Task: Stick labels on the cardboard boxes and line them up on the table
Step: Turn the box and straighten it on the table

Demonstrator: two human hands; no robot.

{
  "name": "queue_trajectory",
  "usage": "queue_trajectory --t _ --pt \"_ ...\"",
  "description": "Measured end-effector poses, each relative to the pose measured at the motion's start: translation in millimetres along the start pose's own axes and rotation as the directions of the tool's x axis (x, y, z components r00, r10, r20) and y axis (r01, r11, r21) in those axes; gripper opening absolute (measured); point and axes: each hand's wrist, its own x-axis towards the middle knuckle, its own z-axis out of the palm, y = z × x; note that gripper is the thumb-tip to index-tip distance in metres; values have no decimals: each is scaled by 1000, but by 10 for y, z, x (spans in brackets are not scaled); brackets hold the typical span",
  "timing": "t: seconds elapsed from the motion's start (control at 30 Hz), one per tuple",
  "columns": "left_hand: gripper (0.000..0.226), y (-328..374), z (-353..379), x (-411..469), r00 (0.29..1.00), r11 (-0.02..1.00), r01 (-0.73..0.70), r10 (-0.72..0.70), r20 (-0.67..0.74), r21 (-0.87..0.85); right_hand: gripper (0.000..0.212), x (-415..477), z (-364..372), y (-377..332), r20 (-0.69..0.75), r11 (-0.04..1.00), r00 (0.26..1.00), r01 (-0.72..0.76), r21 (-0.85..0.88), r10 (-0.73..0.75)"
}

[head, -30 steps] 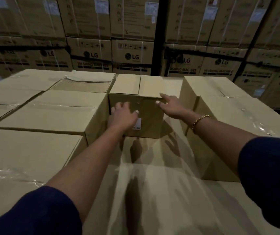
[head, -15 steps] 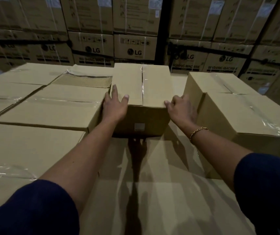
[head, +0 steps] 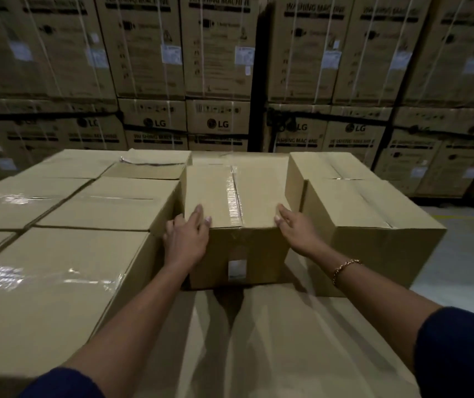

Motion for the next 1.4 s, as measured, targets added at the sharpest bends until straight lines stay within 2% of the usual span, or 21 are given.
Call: queue_trajectory --t 0.1,0.3,0.5,0.67,0.77,0.87,1.0,1.1,1.17,1.23,1.27,1.33,1.4 --pt "54 141 -272 -474 1000 999 16 -17 -13 -46 52 -609 -228 -133 12 1000 1000 -1 -8 1" --pt "55 316 -769 -1614 1000 1000 19 -19 0 -6 52 -1860 -544 -261 -6 995 1000 -12 -94 11" --pt "56 318 -1052 -2846 1000 1000 0 0 -4 -27 52 -3117 -676 -223 -28 1000 999 25 -14 -25" --pt "58 401 -1356 -3540 997 999 7 -9 -82 -31 51 -3827 -856 -257 -96 993 994 67 101 -58" --pt "64 489 -1608 -3773 994 999 -29 25 -103 -34 51 -4104 -1038 -346 -124 983 990 81 163 -60" --pt "73 526 -1837 -3869 998 999 -44 43 -37 -11 52 -4266 -1180 -419 -150 979 986 93 179 -66" --pt "88 538 -2043 -3857 1000 999 10 -10 -1 40 62 -4370 -1262 -505 -129 985 990 71 158 -51" --pt "84 553 -2071 -3844 999 995 9 -13 39 103 63 -4403 -1252 -499 -110 989 994 31 142 -15" --pt "82 518 -2038 -3825 994 997 37 -43 99 64 64 -4439 -1207 -453 -65 991 998 14 136 -5" --pt "84 475 -1989 -3777 992 997 76 -77 103 13 74 -4478 -1129 -401 -38 985 999 12 171 -6" --pt "87 473 -1967 -3752 992 996 89 -89 85 5 78 -4496 -1075 -373 -73 989 997 22 148 -12" --pt "92 476 -1892 -3704 994 994 106 -107 23 42 75 -4596 -961 -369 -248 996 965 79 -30 -84" --pt "90 460 -1783 -3682 993 992 104 -100 -56 68 59 -4733 -813 -400 -424 966 870 200 -161 -251"
